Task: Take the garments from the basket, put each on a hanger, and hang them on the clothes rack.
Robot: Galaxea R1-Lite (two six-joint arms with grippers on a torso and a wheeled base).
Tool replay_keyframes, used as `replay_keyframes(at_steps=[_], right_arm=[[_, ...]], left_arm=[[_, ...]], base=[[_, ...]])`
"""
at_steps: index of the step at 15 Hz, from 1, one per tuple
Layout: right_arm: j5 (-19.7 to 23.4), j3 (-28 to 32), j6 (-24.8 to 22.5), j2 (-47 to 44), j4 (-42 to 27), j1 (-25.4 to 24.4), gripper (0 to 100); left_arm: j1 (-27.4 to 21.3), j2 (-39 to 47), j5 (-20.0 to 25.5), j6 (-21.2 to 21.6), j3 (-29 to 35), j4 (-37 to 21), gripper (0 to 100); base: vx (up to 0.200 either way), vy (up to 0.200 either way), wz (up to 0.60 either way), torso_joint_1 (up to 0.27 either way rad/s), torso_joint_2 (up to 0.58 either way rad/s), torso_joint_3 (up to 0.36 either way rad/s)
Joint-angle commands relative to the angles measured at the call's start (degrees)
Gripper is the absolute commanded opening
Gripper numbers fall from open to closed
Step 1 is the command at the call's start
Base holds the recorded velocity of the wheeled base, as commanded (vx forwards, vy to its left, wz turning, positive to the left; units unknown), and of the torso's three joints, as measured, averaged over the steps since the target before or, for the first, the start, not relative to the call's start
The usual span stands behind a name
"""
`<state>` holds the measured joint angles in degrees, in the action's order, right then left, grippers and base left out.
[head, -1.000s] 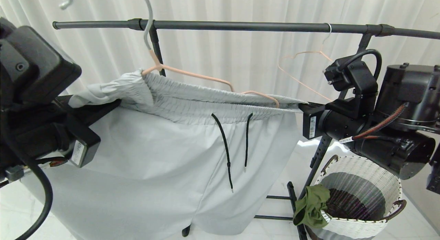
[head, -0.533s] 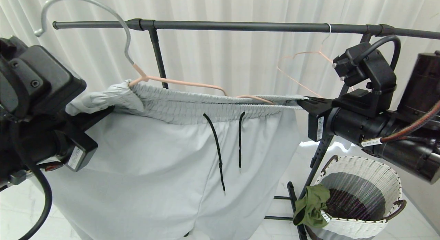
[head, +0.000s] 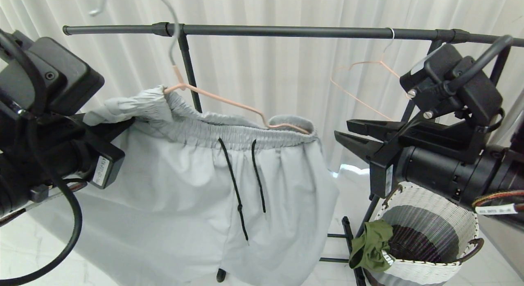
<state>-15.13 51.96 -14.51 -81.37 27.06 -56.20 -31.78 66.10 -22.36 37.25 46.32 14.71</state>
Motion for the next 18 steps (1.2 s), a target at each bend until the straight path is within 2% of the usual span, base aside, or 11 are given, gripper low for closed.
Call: replay_keyframes(at_steps=[1, 4, 6, 9, 11, 15, 18], right_arm=[[0.3, 0.1, -0.2, 0.3, 0.0, -0.1, 100], [1.2, 0.3, -1.0, 1.0, -0.1, 0.9, 100], [4.3, 1.9, -1.7, 1.2, -2.7, 1.3, 100], [14.3, 10.0, -1.8, 1.0, -13.6, 1.3, 100], [18.1, 14.5, -2.5, 0.0, -19.9, 1.3, 100], [19.7, 21.2, -4.5, -4.8, -25.7, 2.0, 100], [19.7, 25.1, -6.1, -7.2, -28.6, 3.8, 100]], left_arm=[[-1.8, 0.0, 0.3, -0.9, -0.2, 0.1, 0], [-4.1, -0.2, 0.7, -1.4, -0.9, 0.1, 0], [-5.4, -0.1, 2.7, -1.4, -1.0, 0.5, 0], [-5.6, 0.1, 4.8, -1.4, -1.1, 0.6, 0], [-6.5, 0.3, 5.1, -1.3, -1.0, 1.8, 0], [-10.8, 1.0, 5.1, -1.2, -1.0, 3.1, 0], [-11.2, 1.1, 5.1, -1.0, -0.8, 3.2, 0]], base=[[0.000, 0.000, 0.00, 0.000, 0.00, 0.000], [0.000, 0.000, 0.00, 0.000, 0.00, 0.000], [0.000, 0.000, 0.00, 0.000, 0.00, 0.000], [0.000, 0.000, 0.00, 0.000, 0.00, 0.000], [0.000, 0.000, 0.00, 0.000, 0.00, 0.000], [0.000, 0.000, 0.00, 0.000, 0.00, 0.000], [0.000, 0.000, 0.00, 0.000, 0.00, 0.000]])
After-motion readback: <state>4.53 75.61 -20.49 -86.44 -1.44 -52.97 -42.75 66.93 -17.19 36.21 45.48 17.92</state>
